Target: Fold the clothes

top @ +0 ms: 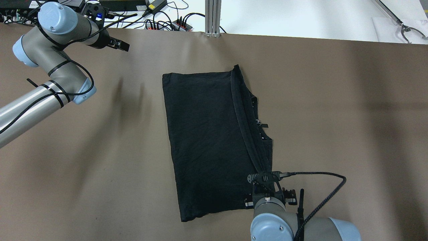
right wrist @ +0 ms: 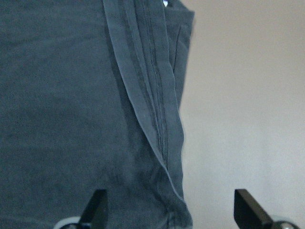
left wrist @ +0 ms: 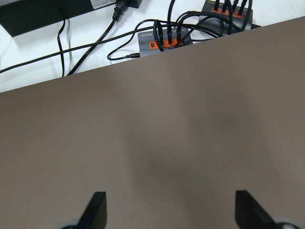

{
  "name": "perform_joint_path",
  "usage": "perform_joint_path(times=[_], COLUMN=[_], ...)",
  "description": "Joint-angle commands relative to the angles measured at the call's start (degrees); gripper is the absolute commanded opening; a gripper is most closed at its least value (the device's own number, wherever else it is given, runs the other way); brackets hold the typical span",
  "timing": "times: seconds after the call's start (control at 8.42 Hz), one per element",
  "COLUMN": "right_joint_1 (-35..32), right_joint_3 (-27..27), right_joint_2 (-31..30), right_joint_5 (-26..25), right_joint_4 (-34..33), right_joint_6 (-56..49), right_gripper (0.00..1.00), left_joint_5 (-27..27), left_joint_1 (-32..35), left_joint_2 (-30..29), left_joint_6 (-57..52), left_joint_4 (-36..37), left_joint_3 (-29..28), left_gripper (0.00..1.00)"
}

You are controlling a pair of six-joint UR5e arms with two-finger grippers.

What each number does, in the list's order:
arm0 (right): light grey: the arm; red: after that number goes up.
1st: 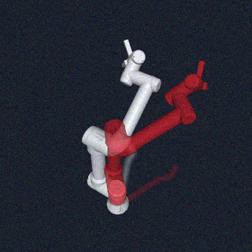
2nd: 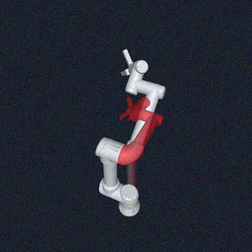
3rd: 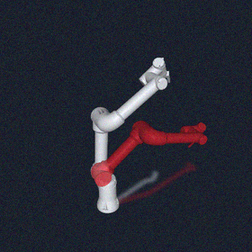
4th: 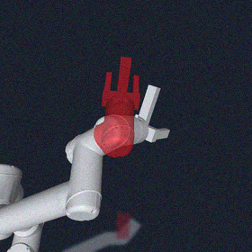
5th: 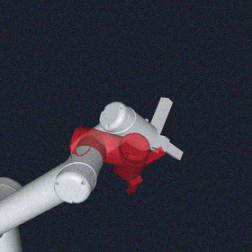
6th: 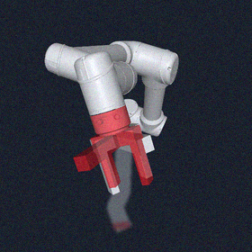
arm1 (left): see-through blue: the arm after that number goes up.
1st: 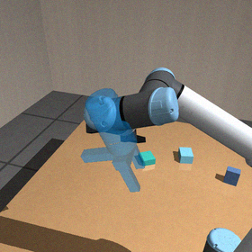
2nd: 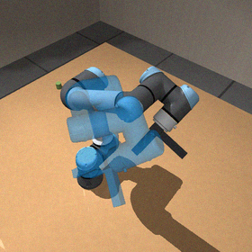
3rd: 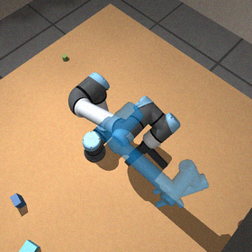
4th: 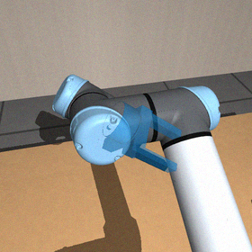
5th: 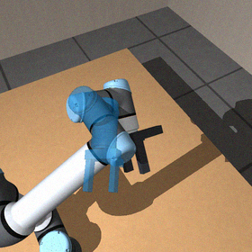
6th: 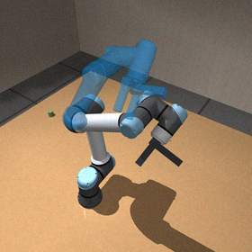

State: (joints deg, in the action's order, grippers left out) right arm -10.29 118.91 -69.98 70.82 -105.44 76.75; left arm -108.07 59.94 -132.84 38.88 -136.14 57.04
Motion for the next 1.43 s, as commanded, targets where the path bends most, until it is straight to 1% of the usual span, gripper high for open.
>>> perform_joint_path(times=[0.0,0.12,0.24,0.48,0.83,1.07,1.31], right_joint_1=[-6.47,-7.1,-7.11,-6.15,-5.44,-5.79,-8.76], right_joint_3=[-4.97,-7.87,-9.12,-9.66,-14.04,-14.23,-14.32], right_joint_2=[6.59,7.83,7.67,6.97,6.0,6.26,6.18], right_joint_5=[0.19,0.19,0.11,0.11,0.11,0.19,0.19], right_joint_4=[0.59,2.68,3.31,3.23,3.84,4.11,7.08], right_joint_6=[-8.7,-10.37,-11.78,-13.72,-13.82,-16.08,-21.18], right_gripper=[0.94,0.94,0.94,0.94,0.94,0.94,0.94], left_joint_5=[-0.03,-0.03,0.06,-0.03,-0.03,-0.03,-0.03], left_joint_1=[0.0,0.0,0.0,0.0,0.0,0.0,0.0], left_joint_2=[-0.05,-0.05,-0.05,-0.05,-0.05,-0.05,-0.05], left_joint_6=[0.05,0.05,0.05,0.05,-0.04,-0.04,-0.04], left_joint_4=[0.0,0.0,0.0,0.0,0.0,0.0,0.0], left_joint_3=[0.08,0.08,0.08,0.08,0.0,0.0,0.0], left_gripper=[0.95,0.95,0.95,0.95,0.95,0.95,0.95])
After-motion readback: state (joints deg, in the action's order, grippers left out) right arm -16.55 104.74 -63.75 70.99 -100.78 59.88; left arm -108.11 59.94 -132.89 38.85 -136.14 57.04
